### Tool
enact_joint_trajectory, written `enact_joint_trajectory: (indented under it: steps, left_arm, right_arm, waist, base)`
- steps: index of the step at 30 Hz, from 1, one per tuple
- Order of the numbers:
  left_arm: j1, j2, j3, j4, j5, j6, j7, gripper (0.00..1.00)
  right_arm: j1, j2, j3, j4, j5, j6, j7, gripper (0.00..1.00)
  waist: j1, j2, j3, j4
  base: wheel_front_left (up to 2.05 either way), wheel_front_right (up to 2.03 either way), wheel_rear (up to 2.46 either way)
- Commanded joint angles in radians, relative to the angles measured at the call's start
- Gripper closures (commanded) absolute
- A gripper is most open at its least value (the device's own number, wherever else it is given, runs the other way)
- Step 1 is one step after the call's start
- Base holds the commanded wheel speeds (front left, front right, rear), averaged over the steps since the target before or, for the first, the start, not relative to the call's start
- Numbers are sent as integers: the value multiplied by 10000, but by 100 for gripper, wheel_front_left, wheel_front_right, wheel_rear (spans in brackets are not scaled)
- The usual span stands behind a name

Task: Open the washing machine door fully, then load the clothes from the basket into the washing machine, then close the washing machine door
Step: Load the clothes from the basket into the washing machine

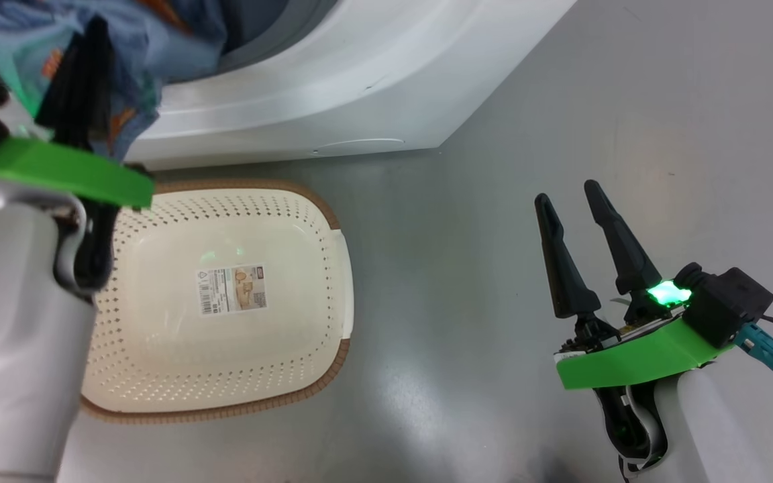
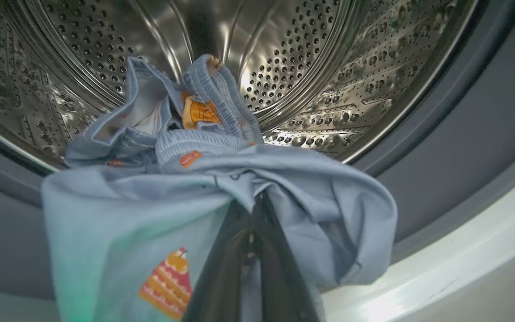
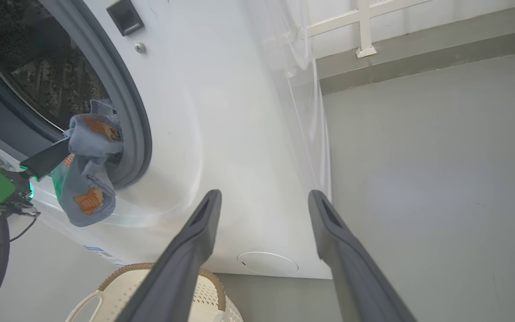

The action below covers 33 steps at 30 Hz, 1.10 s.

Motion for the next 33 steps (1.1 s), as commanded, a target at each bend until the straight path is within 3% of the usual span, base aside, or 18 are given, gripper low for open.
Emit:
enact_joint_trajectory:
  steps: [1, 9, 18, 24, 28, 33]
  left_arm:
    - [-687, 434, 114, 167, -211, -31, -40, 100]
    - [-2342, 532, -438, 1810, -898, -31, -40, 100]
    - [-3933, 857, -753, 3000, -943, -31, -40, 100]
    - [-4490, 1122, 378, 2316, -216, -31, -40, 100]
    - [-4072, 984, 1050, 1864, 486, -31, -40, 100]
    - [-3763, 890, 718, 2889, 523, -31, -40, 100]
  right_arm:
    - [19, 72, 333, -230, 34, 16, -48, 0]
    - [71, 72, 464, -224, 172, 16, -48, 0]
    - [21, 72, 744, -188, 344, 16, -48, 0]
    - [-31, 72, 859, -226, 432, 16, -48, 0]
    - [-69, 72, 906, -237, 473, 16, -48, 0]
    - [-69, 72, 1039, -203, 524, 16, -48, 0]
  waist:
    - [0, 0, 5, -75]
    - [0, 0, -36, -337]
    - [0, 0, -40, -691]
    - [0, 0, 110, -905]
    - [0, 0, 165, -1021]
    - [0, 0, 149, -1163]
  base:
    - [0, 0, 0]
    - [0, 0, 0]
    - [0, 0, 0]
    - [0, 0, 0]
    - [0, 0, 0]
    - [0, 0, 0]
